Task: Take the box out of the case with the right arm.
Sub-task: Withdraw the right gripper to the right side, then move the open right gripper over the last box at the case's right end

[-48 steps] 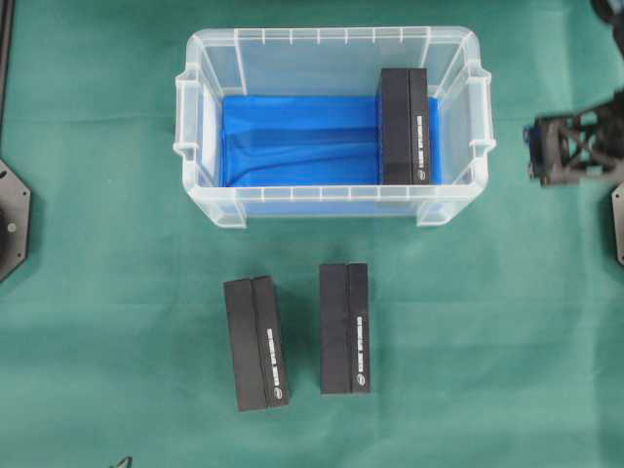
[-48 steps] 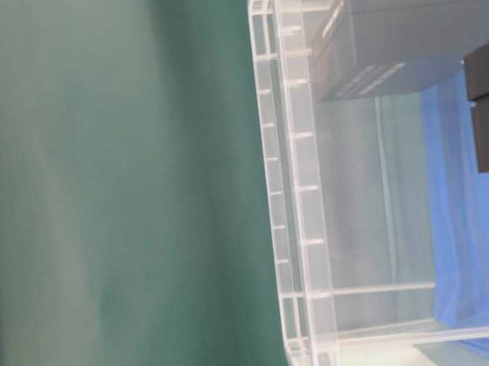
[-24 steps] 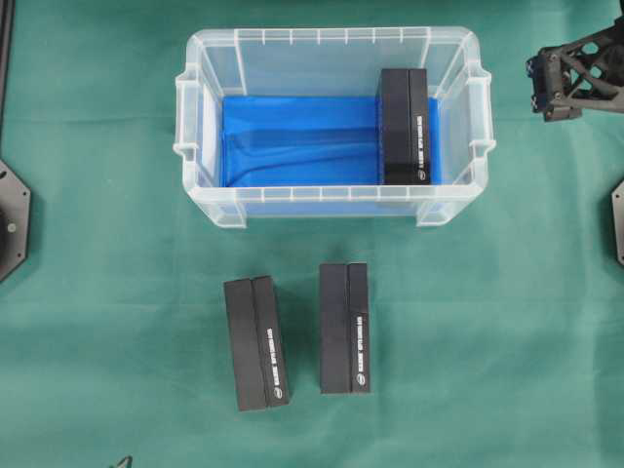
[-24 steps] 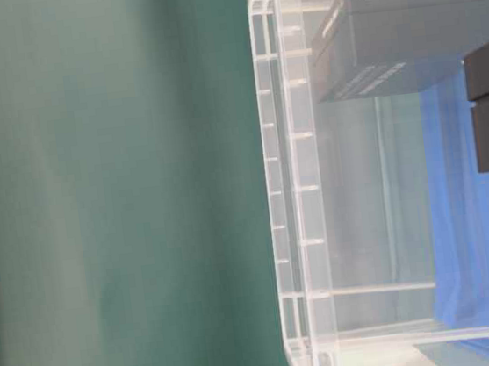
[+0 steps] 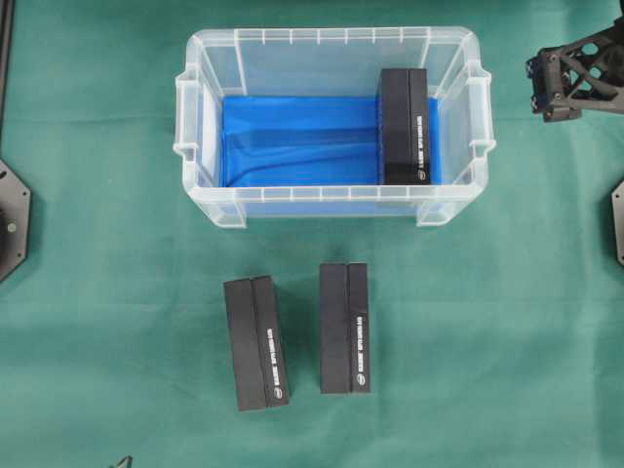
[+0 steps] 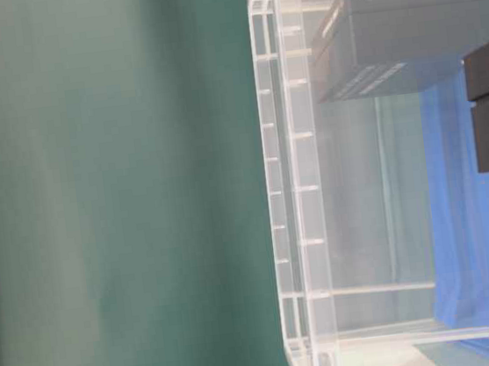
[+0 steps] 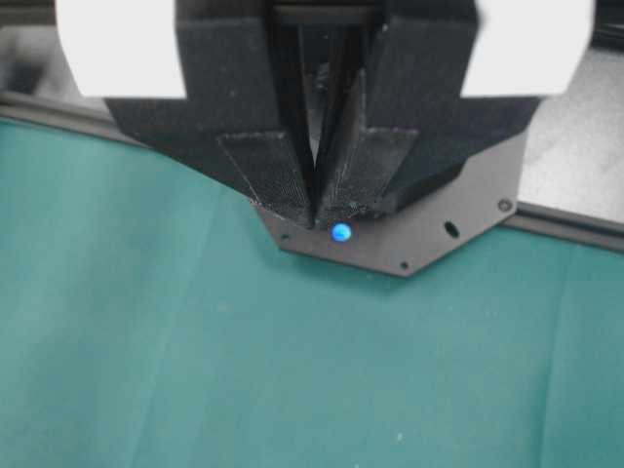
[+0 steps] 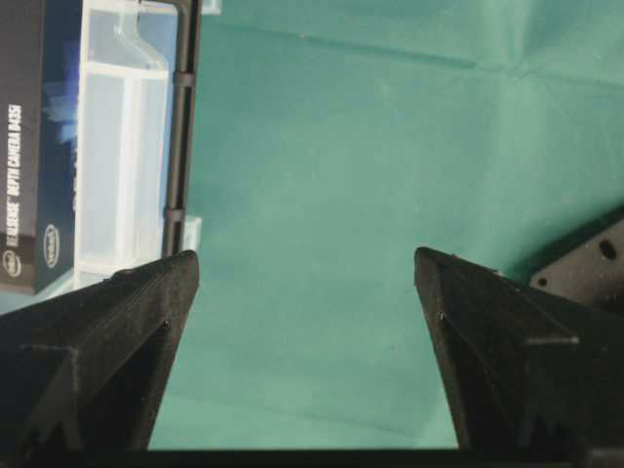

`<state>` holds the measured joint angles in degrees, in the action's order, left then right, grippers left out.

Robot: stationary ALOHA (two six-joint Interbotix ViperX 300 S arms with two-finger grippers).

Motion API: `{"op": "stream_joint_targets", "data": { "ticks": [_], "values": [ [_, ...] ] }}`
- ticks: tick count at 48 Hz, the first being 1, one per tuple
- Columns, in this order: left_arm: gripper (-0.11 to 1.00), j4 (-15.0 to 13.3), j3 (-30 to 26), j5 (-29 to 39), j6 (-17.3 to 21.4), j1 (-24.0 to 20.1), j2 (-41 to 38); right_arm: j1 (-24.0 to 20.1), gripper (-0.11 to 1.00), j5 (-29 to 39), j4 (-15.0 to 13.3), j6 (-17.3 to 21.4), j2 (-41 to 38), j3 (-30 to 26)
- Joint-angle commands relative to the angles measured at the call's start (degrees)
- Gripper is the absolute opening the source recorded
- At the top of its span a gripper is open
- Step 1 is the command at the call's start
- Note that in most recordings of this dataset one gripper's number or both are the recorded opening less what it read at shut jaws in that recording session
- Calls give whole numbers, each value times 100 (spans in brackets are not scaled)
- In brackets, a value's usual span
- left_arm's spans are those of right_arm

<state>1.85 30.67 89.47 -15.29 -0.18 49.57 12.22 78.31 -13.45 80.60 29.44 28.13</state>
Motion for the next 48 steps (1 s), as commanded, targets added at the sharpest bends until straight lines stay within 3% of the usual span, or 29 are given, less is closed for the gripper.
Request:
{"op": "stream_joint_targets", "data": {
  "ticks": [1, 15, 27, 48],
  "values": [
    [0, 18, -53, -18, 9, -18, -18, 9, 89, -9, -9, 0, 26, -53],
    [0, 26, -35, -18, 9, -18, -18, 9, 89, -9, -9, 0, 26, -62],
    [0, 26, -26, -18, 0, -18, -18, 9, 89, -141, 149, 9, -53, -149],
    [0, 26, -26, -35, 0, -18, 44, -123, 88, -817, 255, -35, -1327, -1143]
  ]
}}
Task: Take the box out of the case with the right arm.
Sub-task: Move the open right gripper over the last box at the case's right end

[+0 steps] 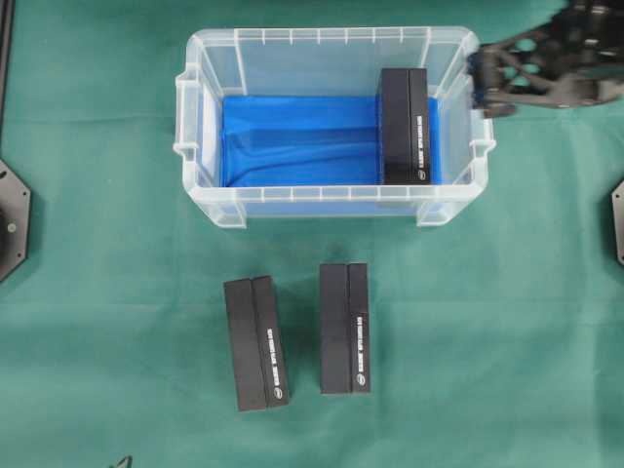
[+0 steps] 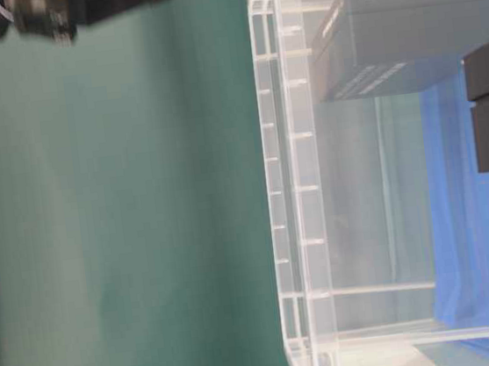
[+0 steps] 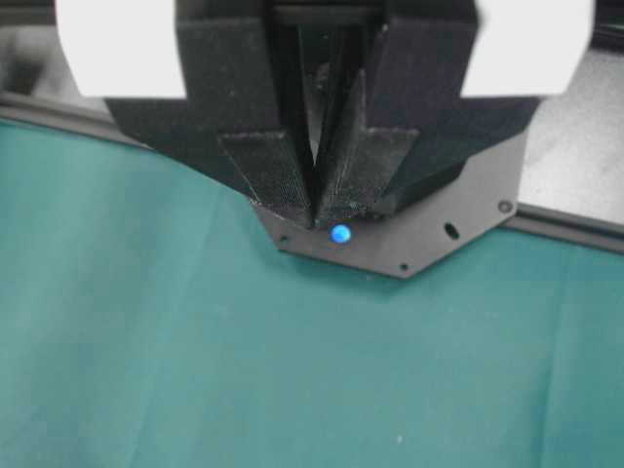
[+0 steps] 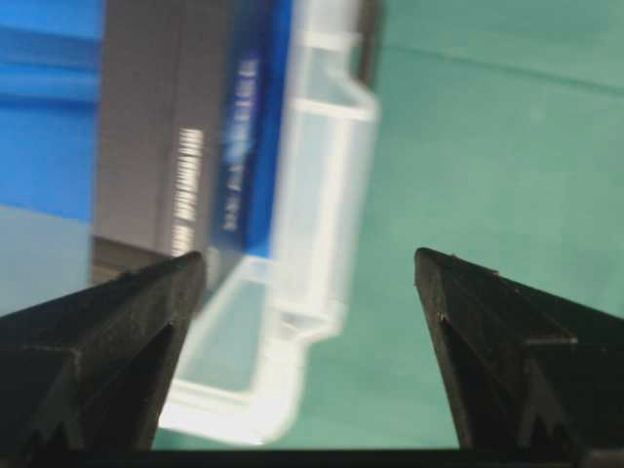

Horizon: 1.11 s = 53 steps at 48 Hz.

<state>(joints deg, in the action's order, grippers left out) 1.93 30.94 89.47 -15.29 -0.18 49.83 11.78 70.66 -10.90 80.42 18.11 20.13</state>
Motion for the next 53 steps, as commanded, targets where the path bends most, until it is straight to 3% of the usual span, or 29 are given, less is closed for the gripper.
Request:
{"op": "stream_joint_targets", "data": {
  "ticks": [1, 21, 53],
  "values": [
    [0, 18, -53, -35, 0, -18, 26, -88, 88, -53, 0, -18, -264, -413],
    [0, 18, -53, -9, 0, -18, 237, -220, 89, -70, 0, -9, -1257, -1371],
    [0, 18, -53, 0, 9, -18, 246, -220, 89, -9, -26, -9, -1292, -1362]
  ]
}}
